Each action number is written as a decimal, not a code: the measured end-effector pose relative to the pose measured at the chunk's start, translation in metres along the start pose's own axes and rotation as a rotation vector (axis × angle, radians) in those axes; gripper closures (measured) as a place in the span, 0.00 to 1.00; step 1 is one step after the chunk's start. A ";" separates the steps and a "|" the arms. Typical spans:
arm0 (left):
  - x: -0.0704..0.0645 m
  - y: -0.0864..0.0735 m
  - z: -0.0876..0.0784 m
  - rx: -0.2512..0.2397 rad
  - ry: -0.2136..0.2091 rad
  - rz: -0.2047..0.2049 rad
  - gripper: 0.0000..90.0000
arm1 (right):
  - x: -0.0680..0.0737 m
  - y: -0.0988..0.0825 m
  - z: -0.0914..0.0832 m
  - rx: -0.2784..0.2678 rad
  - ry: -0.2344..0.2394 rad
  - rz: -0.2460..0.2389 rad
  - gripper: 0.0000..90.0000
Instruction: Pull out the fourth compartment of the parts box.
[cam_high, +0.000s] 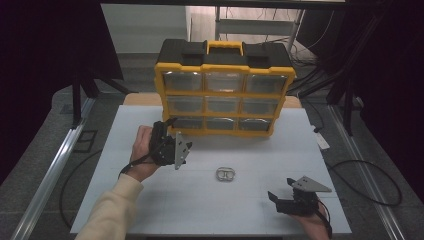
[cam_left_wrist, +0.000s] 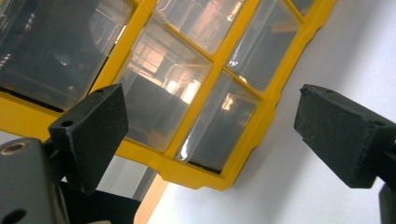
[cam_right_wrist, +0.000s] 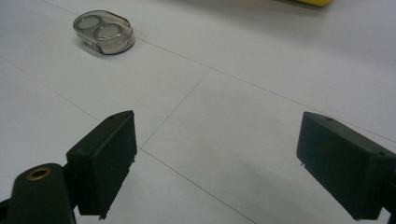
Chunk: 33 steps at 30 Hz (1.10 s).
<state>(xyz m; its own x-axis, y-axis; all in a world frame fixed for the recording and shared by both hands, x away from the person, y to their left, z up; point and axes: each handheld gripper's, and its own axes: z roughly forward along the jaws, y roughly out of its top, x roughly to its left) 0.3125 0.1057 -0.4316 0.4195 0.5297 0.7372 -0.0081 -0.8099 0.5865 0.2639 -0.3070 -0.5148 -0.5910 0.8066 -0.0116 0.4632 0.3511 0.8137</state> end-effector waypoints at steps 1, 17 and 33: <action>0.002 0.000 0.001 0.002 0.002 0.000 0.12 | 0.000 0.000 0.000 0.000 -0.001 0.000 0.14; 0.009 0.008 0.011 -0.006 0.032 0.016 0.13 | 0.000 0.000 0.001 0.002 -0.001 -0.002 0.14; 0.014 0.006 0.025 0.013 0.045 0.008 0.13 | 0.000 0.000 0.000 0.004 -0.003 -0.002 0.14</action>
<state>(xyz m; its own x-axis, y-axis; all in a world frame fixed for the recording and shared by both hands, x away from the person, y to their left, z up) 0.3407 0.1019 -0.4261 0.3779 0.5342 0.7562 0.0008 -0.8169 0.5767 0.2643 -0.3072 -0.5152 -0.5900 0.8072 -0.0153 0.4644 0.3549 0.8114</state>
